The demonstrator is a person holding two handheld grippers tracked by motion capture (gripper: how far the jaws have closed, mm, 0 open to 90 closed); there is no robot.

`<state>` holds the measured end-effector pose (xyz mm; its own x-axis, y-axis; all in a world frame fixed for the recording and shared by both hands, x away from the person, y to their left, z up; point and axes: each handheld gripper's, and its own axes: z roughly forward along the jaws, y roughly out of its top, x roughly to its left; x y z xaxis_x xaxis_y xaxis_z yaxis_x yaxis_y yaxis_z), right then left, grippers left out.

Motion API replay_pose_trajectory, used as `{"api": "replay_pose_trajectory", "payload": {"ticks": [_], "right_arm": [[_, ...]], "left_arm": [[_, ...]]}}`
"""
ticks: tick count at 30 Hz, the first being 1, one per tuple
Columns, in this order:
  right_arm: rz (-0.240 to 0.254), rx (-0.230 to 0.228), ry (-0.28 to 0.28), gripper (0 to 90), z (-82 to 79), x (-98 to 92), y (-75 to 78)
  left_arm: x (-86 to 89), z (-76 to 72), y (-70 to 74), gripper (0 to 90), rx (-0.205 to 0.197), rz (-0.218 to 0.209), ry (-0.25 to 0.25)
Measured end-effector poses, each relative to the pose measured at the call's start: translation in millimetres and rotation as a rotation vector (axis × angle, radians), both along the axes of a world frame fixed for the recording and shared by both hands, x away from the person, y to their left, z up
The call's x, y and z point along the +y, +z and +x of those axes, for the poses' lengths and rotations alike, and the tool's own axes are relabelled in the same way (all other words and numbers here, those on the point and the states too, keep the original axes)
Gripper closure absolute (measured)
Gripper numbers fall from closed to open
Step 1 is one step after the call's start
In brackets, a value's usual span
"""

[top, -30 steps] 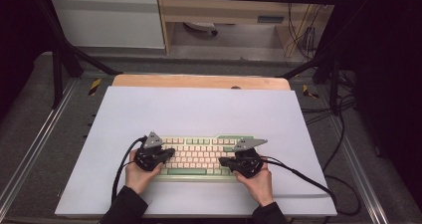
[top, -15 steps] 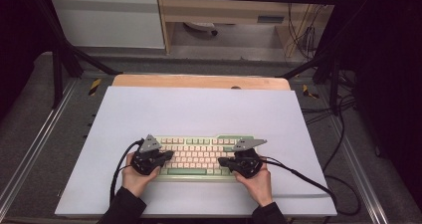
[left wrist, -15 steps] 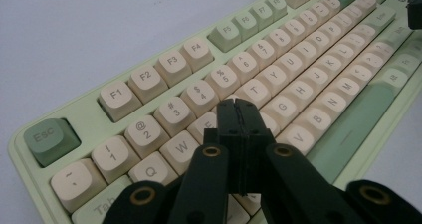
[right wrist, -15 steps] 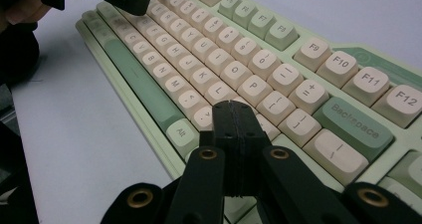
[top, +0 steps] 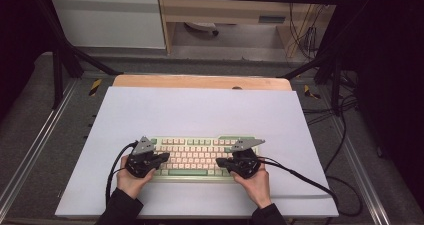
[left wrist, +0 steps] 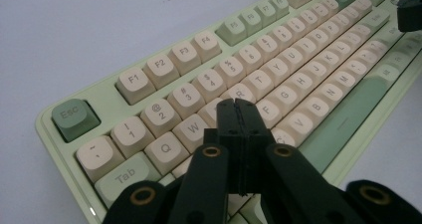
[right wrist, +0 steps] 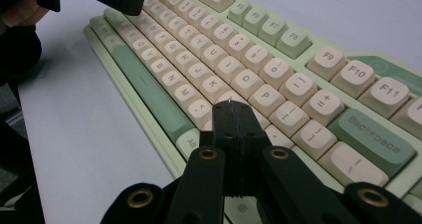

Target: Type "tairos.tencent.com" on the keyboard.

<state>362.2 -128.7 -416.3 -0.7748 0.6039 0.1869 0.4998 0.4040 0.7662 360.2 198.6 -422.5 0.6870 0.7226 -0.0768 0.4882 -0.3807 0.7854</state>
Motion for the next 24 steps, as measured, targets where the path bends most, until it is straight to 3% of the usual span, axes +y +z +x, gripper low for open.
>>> {"api": "replay_pose_trajectory", "payload": {"ticks": [14,24], "right_arm": [[0.002,-0.001,0.022,90.0,0.9,17.5,2.8],[0.014,0.001,0.067,90.0,0.4,44.9,2.3]], "left_arm": [[6.5,-2.0,0.5,90.0,0.000,-0.010,0.008],[7.0,-2.8,1.8,90.0,-0.002,-0.016,0.008]]}}
